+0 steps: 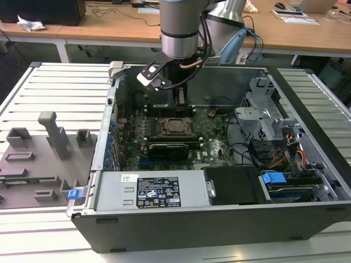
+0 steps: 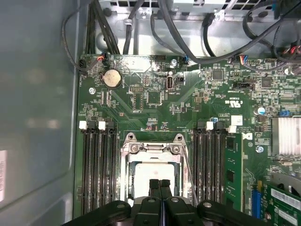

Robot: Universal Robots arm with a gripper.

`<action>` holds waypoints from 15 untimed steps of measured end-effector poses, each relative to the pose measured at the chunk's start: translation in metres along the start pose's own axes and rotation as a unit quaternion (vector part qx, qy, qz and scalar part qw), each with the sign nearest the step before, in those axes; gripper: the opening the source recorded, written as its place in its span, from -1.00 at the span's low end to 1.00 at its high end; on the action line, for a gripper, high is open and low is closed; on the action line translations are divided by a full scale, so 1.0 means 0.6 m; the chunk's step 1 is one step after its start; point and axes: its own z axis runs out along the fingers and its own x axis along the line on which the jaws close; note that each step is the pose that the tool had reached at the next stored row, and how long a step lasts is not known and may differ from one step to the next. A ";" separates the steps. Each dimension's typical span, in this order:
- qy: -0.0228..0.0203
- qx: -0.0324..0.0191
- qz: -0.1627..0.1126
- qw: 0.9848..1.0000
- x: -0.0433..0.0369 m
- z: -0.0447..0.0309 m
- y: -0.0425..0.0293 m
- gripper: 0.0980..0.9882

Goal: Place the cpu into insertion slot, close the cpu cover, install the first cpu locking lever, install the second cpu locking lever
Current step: 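Install the first cpu locking lever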

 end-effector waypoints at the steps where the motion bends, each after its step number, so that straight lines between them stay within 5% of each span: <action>1: 0.000 0.000 0.000 1.000 0.000 -0.009 0.001 -0.98; 5: -0.001 0.000 -0.001 1.000 0.000 -0.023 0.002 -0.98; 7: 0.001 0.000 -0.034 0.999 0.000 -0.024 0.002 -0.98; 15: 0.007 0.000 -0.107 0.994 0.000 -0.024 0.002 -0.98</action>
